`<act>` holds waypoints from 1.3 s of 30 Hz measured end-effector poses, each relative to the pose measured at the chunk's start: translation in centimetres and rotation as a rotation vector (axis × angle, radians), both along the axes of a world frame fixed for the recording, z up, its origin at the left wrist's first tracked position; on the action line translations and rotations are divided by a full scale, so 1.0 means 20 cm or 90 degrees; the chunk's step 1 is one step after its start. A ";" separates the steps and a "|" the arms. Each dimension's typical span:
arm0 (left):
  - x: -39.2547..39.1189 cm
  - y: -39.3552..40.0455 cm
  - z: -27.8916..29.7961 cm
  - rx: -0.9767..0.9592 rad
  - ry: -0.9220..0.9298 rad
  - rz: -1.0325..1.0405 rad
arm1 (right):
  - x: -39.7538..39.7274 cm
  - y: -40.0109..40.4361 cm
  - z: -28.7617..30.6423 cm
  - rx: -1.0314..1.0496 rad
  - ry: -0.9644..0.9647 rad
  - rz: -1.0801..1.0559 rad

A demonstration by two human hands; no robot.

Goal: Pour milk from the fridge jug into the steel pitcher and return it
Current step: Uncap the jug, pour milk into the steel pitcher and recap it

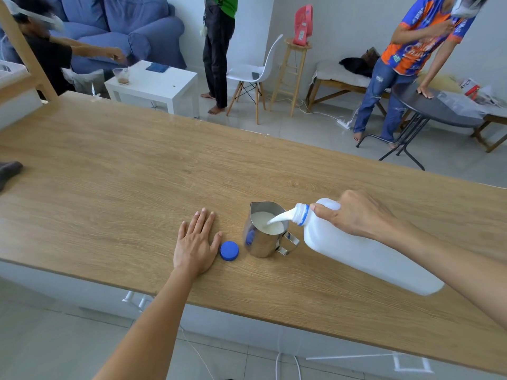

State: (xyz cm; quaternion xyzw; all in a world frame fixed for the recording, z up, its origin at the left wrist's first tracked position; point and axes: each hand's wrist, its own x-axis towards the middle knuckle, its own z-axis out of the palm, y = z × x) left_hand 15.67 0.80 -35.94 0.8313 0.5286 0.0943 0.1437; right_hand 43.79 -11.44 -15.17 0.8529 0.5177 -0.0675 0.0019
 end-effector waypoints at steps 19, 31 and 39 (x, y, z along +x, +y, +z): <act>0.00 0.00 -0.01 -0.002 0.003 -0.003 | 0.00 -0.01 -0.01 -0.004 -0.028 -0.009; 0.00 0.01 -0.03 0.007 -0.003 0.003 | -0.01 0.00 0.00 0.056 0.027 -0.016; 0.00 0.01 -0.03 0.007 -0.002 0.001 | 0.01 -0.02 -0.04 0.140 0.123 -0.007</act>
